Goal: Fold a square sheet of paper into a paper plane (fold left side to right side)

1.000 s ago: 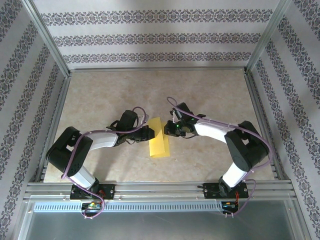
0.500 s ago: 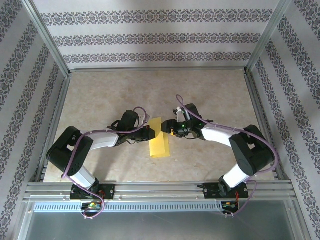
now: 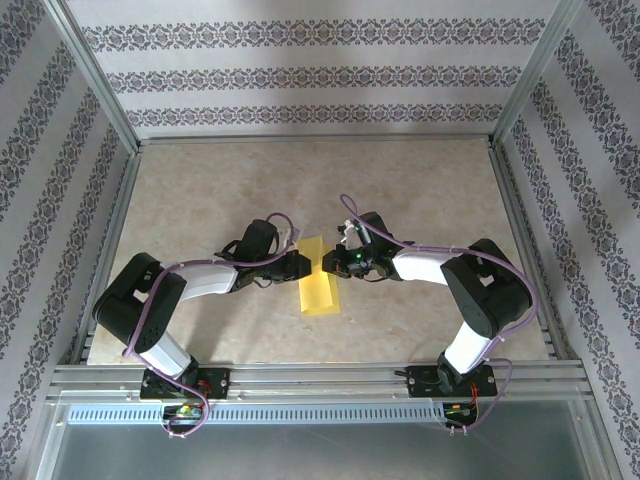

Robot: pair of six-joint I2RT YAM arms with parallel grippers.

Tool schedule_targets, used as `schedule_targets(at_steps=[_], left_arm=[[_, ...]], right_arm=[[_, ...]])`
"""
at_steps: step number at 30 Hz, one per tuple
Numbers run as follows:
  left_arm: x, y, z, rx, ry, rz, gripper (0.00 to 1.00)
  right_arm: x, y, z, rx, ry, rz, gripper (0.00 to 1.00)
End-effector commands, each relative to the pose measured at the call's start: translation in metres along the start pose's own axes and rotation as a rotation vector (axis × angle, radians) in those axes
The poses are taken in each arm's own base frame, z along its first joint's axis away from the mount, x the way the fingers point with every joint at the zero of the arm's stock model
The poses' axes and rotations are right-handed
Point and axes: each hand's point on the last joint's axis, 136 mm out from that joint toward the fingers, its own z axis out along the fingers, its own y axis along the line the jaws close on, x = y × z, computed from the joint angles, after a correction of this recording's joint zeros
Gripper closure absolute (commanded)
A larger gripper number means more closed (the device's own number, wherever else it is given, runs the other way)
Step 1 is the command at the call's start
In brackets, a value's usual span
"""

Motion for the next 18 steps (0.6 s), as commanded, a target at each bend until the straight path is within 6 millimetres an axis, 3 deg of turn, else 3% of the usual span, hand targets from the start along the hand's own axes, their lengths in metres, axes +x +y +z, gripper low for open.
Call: schedule_targets(at_steps=[1, 3, 9, 18], left_arm=[[-0.013, -0.02, -0.015, 0.014, -0.094, 0.046, 0.78], [-0.017, -0.018, -0.026, -0.024, -0.138, 0.047, 0.68], [-0.015, 0.002, -0.048, -0.182, -0.176, 0.044, 0.52], [-0.006, 0.016, -0.028, -0.194, -0.108, -0.027, 0.41]], right_arm=[[-0.004, -0.005, -0.001, 0.044, -0.023, -0.021, 0.95], [-0.004, -0.012, -0.002, 0.082, -0.033, -0.015, 0.95], [-0.006, -0.024, -0.004, 0.163, -0.053, -0.021, 0.96], [-0.003, -0.023, 0.003, 0.172, -0.035, -0.017, 0.96]])
